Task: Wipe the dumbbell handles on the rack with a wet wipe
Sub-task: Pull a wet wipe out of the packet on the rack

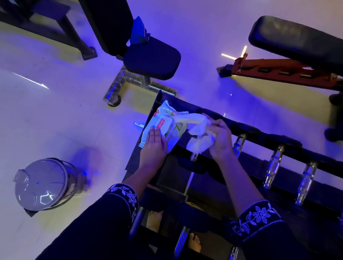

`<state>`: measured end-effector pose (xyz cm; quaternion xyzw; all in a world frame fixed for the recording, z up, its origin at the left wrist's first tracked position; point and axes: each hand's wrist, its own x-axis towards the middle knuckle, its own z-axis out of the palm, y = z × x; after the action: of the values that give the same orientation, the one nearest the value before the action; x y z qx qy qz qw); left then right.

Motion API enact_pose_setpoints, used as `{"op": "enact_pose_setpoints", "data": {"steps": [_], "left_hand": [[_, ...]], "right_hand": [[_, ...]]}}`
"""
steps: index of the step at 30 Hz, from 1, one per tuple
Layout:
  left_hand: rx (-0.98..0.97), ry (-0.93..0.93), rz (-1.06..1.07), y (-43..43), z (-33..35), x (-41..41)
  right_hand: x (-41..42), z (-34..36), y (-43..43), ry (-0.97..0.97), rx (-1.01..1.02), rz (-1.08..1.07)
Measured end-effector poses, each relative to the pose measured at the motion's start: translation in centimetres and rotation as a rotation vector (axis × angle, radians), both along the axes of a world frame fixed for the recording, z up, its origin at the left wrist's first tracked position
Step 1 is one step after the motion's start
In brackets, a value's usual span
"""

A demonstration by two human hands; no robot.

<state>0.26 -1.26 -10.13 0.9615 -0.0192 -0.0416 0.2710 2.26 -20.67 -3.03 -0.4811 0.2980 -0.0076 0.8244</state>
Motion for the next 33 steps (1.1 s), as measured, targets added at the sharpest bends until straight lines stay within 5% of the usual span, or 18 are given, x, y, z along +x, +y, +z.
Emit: {"op": "enact_pose_setpoints", "data": {"steps": [5, 14, 20, 25, 33], "left_hand": [[0.02, 0.051, -0.064, -0.1, 0.1, -0.2], [0.109, 0.078, -0.234, 1.4, -0.5, -0.6], [0.327, 0.132, -0.3, 1.0, -1.7, -0.4], [0.281, 0.118, -0.271, 0.4, -0.6, -0.6], [0.23, 0.057, -0.209, 1.1, -1.3, -1.5]], "right_hand": [[-0.5, 0.8, -1.9, 0.059, 0.105, -0.074], [0.3, -0.1, 0.9, 0.27, -0.036, 0.027], [2.3, -1.5, 2.0, 0.321, -0.437, 0.267], [3.8, -2.2, 3.5, 0.429, -0.747, 0.545], [5.3, -3.3, 5.4, 0.298, -0.592, 0.339]]}}
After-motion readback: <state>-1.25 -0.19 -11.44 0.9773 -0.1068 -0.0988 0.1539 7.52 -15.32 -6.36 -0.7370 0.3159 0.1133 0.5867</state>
